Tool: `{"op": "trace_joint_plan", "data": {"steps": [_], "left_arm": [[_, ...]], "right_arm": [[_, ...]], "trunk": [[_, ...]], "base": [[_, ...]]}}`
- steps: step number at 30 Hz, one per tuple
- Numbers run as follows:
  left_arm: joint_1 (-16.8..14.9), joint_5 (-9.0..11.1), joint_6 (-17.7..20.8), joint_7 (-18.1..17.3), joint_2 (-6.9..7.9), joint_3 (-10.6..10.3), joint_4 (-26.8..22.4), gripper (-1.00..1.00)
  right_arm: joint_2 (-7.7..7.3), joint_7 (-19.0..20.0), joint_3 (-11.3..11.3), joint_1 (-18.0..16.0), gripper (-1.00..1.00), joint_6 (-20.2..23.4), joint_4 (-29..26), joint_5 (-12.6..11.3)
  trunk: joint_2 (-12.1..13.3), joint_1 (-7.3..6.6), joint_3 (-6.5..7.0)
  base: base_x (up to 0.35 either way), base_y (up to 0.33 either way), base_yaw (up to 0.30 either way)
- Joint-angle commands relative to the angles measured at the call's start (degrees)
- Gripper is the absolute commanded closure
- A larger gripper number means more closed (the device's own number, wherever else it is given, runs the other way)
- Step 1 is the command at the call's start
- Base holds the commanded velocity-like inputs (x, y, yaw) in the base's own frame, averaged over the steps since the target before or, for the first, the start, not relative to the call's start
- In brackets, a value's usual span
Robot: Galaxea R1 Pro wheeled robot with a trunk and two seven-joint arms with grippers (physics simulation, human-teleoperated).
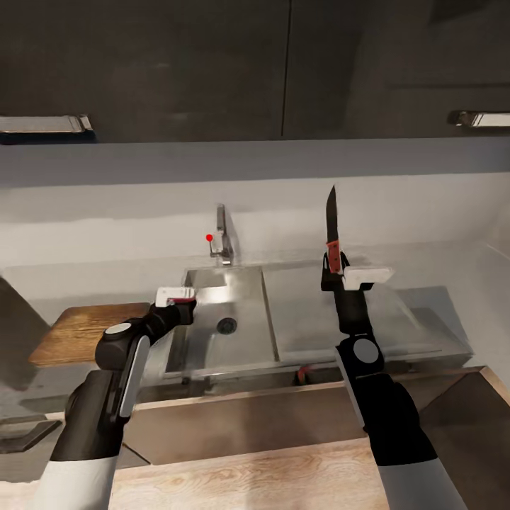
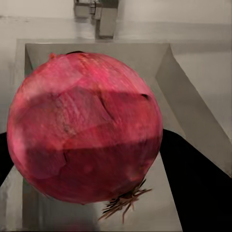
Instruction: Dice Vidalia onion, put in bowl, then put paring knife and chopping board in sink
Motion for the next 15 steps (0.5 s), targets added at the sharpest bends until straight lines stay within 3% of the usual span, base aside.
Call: {"op": "trace_joint_plan", "data": {"steps": [1,11,14,15], "left_arm": [[-0.05,0.01,0.31,-0.34,-0.03,0.09,-0.07,1.0],[-0.05,0.01,0.26,-0.35,-0.11,-0.15,-0.3,1.0],[-0.05,0.01,0.23,-0.35,-0.15,-0.42,-0.12,1.0],[-0.05,0.01,0.23,-0.35,-0.18,-1.41,-0.02,1.0]], "right_arm": [[0.02,-0.38,0.05,-0.06,1.0,0.03,0.02,0.52],[0.03,-0.38,0.11,-0.06,1.0,0.06,0.0,0.55],[0.02,-0.38,0.06,-0.05,1.0,0.18,0.31,0.43],[0.02,-0.38,-0.11,-0.07,1.0,0.21,0.39,0.4]], "trunk": [[-0.11,0.03,-0.11],[-0.11,0.03,-0.11],[-0.11,0.03,-0.11],[-0.11,0.03,-0.11]], "base": [[0.0,0.316,0.153],[0.0,0.291,0.173],[0.0,0.121,0.038],[0.0,0.028,0.008]]}}
